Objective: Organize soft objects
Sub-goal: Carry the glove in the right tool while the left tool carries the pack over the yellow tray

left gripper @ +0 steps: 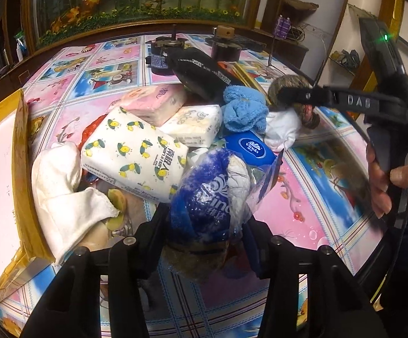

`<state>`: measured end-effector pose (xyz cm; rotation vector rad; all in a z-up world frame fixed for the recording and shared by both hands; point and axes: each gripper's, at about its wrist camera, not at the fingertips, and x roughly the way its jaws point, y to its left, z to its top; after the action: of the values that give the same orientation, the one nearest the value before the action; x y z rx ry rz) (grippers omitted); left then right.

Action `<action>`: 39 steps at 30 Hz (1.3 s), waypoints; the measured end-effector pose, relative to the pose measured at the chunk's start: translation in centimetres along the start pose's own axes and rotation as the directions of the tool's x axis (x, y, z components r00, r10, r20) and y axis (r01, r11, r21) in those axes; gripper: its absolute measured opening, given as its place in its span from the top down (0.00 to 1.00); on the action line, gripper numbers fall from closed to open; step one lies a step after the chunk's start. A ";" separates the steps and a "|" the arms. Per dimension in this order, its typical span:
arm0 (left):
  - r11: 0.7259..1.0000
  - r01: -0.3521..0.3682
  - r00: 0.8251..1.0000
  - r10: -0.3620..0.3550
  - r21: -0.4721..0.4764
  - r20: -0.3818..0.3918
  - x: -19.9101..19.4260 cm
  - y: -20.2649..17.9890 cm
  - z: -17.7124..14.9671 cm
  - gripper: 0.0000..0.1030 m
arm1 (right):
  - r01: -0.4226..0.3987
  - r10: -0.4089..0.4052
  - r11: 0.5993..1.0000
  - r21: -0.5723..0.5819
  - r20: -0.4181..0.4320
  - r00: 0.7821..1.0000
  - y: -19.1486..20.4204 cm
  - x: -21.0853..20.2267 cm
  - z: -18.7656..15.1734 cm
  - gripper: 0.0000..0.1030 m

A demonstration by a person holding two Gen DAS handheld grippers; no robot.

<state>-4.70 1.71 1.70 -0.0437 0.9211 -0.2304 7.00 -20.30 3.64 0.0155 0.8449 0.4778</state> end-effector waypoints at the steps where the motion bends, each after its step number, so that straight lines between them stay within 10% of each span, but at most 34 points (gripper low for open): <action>1: 1.000 0.007 1.000 -0.007 -0.009 0.004 -0.1 0.2 0.0 0.53 | 0.013 -0.013 1.000 -0.003 -0.009 1.000 0.0 0.2 -0.1 0.32; 20: 0.999 0.037 0.992 -0.032 -0.040 0.125 -4.3 1.0 1.1 0.53 | -0.067 0.054 0.995 0.067 0.177 0.983 -1.3 -3.3 0.3 0.39; 39: 0.991 0.000 0.974 0.030 -0.135 0.223 -8.9 5.5 1.5 0.53 | -0.222 0.219 0.975 0.004 0.150 0.964 4.3 -3.3 1.1 0.39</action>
<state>-7.71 8.92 8.86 -0.1836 0.7101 -0.1455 4.23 -17.66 7.57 0.1641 0.7045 0.6694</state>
